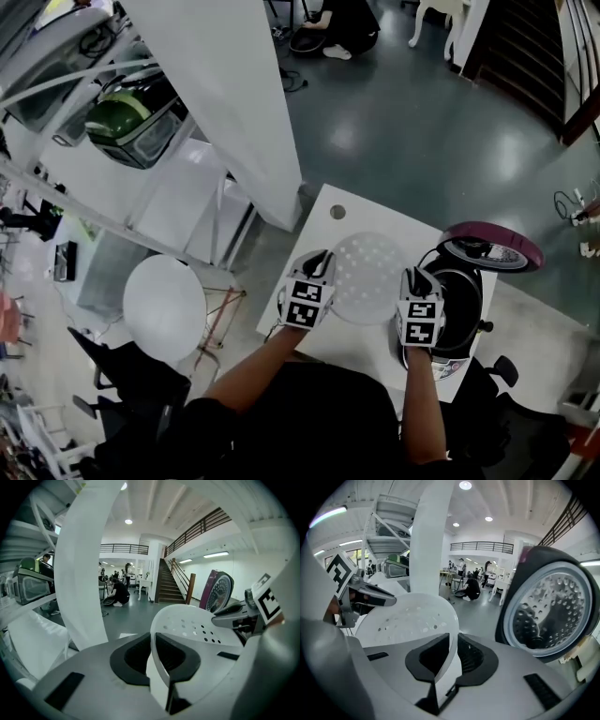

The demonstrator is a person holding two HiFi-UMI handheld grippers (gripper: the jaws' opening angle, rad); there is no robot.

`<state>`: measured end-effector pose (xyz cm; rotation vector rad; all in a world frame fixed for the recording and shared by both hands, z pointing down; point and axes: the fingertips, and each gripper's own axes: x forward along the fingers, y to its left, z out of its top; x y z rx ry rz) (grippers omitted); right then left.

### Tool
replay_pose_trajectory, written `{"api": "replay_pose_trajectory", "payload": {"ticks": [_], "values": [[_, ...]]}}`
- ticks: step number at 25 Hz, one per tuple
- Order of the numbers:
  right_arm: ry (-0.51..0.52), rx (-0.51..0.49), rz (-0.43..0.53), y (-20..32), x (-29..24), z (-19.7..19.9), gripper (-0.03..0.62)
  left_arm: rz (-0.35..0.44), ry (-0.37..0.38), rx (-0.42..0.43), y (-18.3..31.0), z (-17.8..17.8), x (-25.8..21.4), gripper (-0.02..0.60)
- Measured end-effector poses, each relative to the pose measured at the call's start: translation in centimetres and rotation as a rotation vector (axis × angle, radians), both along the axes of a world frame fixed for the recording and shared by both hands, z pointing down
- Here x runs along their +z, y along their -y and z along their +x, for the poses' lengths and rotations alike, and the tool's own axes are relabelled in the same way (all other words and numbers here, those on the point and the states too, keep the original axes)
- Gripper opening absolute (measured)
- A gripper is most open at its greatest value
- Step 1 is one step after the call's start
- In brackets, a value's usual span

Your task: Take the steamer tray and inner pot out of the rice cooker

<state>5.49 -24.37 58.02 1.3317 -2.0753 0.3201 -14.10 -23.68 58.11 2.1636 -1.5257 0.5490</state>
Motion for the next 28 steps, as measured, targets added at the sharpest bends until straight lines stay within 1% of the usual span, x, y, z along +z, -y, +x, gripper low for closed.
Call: {"api": "replay_pose_trajectory", "payload": {"ticks": [6, 9, 12, 14, 16, 18, 20, 23, 25, 28], "values": [[-0.025, -0.022, -0.091, 0.2, 4.4, -6.5, 0.048, -0.076, 0.003, 0.002, 0.1, -6.5, 4.4, 0.031], [-0.043, -0.028, -0.134, 0.2, 7.3, -8.5, 0.049, -0.117, 0.014, 0.011, -0.1, -8.4, 7.0, 0.032], [-0.061, -0.006, -0.189, -0.3, 10.7, -9.8, 0.05, -0.159, 0.002, 0.023, -0.2, -9.7, 9.9, 0.032], [-0.076, 0.015, -0.229, -1.0, 13.1, -10.5, 0.049, -0.188, -0.022, 0.028, -0.8, -10.3, 11.8, 0.031], [-0.07, 0.038, -0.258, -1.6, 15.0, -10.6, 0.049, -0.212, -0.03, 0.041, -1.1, -10.5, 13.5, 0.031], [-0.048, 0.064, -0.277, -1.9, 16.6, -10.6, 0.048, -0.231, -0.017, 0.062, -1.1, -10.4, 15.3, 0.031], [-0.037, 0.069, -0.293, -2.3, 18.2, -10.7, 0.048, -0.249, -0.002, 0.076, -1.2, -10.6, 16.9, 0.031], [-0.052, 0.063, -0.331, -3.0, 20.8, -10.8, 0.049, -0.297, 0.015, 0.094, -1.4, -10.6, 19.4, 0.031], [-0.066, 0.078, -0.356, -3.3, 22.1, -10.5, 0.049, -0.331, 0.035, 0.122, -1.7, -10.3, 21.0, 0.031], [-0.078, 0.08, -0.374, -3.6, 23.5, -10.5, 0.046, -0.361, 0.051, 0.145, -2.1, -10.2, 22.9, 0.031]]}}
